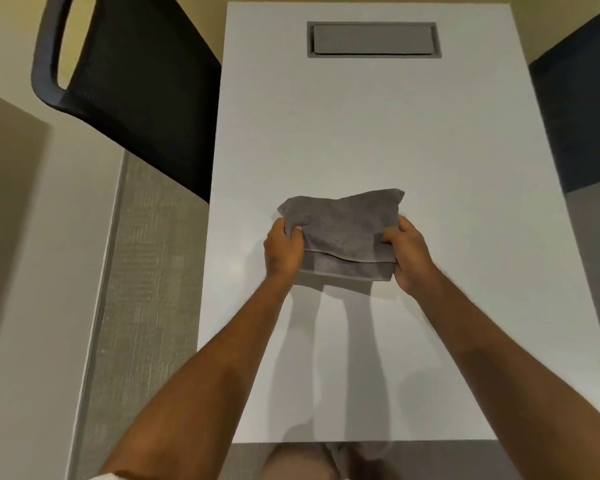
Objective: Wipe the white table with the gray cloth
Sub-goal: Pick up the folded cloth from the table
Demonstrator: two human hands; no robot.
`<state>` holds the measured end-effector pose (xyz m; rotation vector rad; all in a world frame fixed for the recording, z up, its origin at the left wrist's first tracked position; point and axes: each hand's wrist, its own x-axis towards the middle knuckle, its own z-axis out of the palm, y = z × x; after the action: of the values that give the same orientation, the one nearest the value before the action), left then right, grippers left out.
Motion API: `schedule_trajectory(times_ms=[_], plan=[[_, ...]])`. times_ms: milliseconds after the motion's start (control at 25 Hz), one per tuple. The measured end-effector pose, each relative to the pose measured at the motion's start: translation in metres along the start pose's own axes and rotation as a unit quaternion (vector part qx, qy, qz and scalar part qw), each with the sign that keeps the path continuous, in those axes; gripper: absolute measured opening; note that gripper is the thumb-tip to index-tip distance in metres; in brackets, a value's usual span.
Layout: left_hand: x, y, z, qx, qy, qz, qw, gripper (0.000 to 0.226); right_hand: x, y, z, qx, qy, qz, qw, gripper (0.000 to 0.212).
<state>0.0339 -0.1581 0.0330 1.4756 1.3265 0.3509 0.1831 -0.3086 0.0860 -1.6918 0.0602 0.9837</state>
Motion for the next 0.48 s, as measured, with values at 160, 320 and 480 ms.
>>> schedule_trajectory(times_ms=[160,320,480], plan=[[-0.082,-0.004,0.041,0.016,-0.053,0.023,0.998,0.01,-0.06,0.037,-0.083,0.012,0.041,-0.01,0.999,0.036],[-0.17,-0.018,0.088,0.075,-0.114,0.06,0.989,0.008,-0.131,0.098,-0.169,0.074,0.084,0.011,0.994,0.038],[-0.251,-0.037,0.128,0.129,-0.185,0.074,0.971,0.023,-0.193,0.173,-0.233,0.118,0.143,0.045,0.982,0.044]])
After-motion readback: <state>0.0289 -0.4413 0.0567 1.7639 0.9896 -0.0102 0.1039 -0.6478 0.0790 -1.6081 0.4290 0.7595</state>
